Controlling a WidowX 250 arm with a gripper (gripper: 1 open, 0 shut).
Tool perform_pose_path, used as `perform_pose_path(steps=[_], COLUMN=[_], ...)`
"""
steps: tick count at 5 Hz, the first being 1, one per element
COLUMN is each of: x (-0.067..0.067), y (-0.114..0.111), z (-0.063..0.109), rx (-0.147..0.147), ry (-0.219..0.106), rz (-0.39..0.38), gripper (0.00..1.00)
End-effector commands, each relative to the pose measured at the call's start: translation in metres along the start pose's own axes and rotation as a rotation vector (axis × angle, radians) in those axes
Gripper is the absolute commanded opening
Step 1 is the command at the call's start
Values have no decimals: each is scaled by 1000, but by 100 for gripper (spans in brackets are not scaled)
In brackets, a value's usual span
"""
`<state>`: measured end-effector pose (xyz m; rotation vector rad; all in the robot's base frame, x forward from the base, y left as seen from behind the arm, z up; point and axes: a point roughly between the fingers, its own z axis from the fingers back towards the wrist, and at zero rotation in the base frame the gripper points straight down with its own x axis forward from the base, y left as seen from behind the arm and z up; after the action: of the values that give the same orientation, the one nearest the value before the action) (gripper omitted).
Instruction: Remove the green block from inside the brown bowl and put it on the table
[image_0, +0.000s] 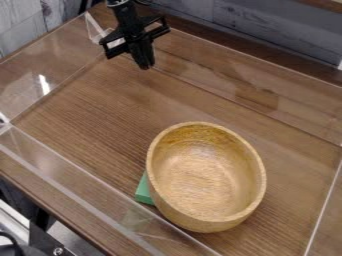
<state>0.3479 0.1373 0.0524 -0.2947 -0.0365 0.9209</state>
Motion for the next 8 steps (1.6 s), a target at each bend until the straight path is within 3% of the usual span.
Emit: perform_pose_path(steps=[1,3,4,8], x=[-10,-43,-56,-79], y=[-11,-19,-24,-13], z=[43,45,44,47], rx=[-57,-90,-112,-166], ry=[-59,-1,13,82], rz=[-130,-360,-415,-639], gripper=[0,0,0,0])
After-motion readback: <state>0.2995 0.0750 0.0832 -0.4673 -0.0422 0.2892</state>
